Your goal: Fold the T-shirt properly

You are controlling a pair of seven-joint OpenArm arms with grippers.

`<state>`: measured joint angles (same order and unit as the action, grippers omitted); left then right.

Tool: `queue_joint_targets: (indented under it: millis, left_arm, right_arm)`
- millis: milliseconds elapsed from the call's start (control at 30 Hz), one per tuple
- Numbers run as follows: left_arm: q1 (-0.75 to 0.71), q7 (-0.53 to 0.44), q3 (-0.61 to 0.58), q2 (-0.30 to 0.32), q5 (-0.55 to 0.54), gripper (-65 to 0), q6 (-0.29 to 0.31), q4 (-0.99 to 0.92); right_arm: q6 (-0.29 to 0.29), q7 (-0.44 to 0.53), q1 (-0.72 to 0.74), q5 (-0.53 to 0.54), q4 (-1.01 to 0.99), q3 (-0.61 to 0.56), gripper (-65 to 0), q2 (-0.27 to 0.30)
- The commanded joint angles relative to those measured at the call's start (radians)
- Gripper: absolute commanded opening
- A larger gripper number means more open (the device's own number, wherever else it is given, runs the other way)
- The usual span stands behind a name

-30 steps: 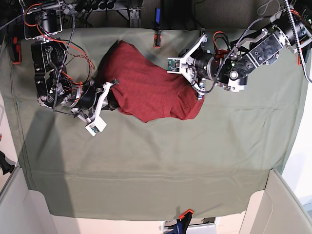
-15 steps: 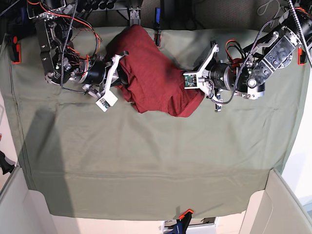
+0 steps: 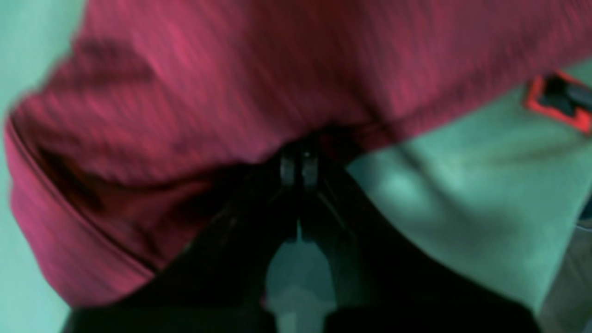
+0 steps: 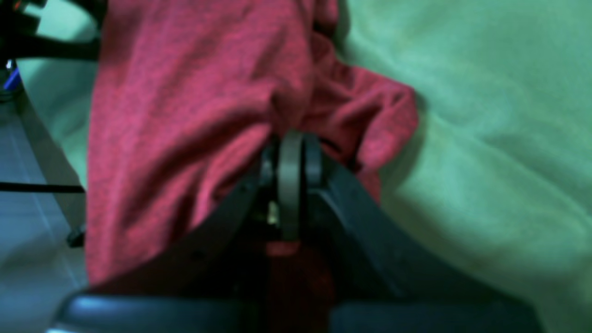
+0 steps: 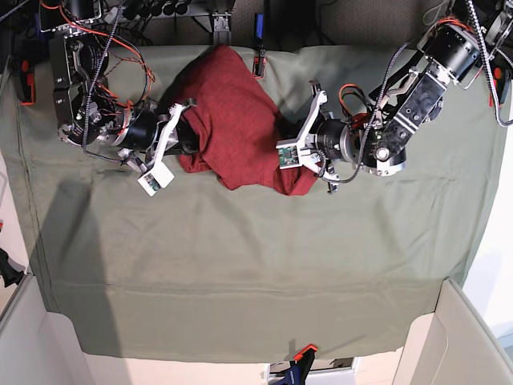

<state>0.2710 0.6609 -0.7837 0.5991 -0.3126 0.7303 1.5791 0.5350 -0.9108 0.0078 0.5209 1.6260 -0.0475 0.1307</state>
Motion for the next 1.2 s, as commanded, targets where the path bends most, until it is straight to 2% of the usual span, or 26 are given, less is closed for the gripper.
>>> queue_joint_targets:
  millis: [0,333,500,800,900,1033,1167]
  left_arm:
    - [0.024,-0.007,-0.002,-0.025,0.026,-65.0,-0.032,-0.017]
    - [0.201,-0.027,-0.002,-0.187,0.025,-65.0,-0.032,-0.145]
    - [0.278,-0.032,-0.002,-0.239,0.025,-65.0,-0.032,-0.211]
    - [0.296,-0.024,-0.002,-0.203,0.017,-65.0,-0.032,-0.212]
    - [0.293,-0.005,-0.002,-0.158,-0.022,-65.0,-0.032,-0.211]
    - [0.291,0.059,-0.002,-0.078,-0.174,-65.0,-0.032,-0.188]
    - [0.282,0.067,-0.002,-0.010,-0.219,-65.0,-0.032,-0.099]
  right_arm:
    - [0.011,0.013,0.014,0.018,0.020,0.004,-65.0,0.002]
    - [0.011,-0.010,0.013,0.018,0.020,0.004,-65.0,0.003]
    - [0.011,-0.011,0.013,0.009,0.020,0.006,-65.0,0.005]
    - [0.011,-0.006,0.013,0.006,0.020,0.051,-65.0,0.005]
    - [0.011,-0.005,0.014,0.006,0.020,0.061,-65.0,0.005]
    - [0.011,0.023,0.014,0.006,0.020,0.061,-65.0,0.002]
    - [0.011,0.039,0.016,0.013,0.019,0.051,-65.0,-0.006]
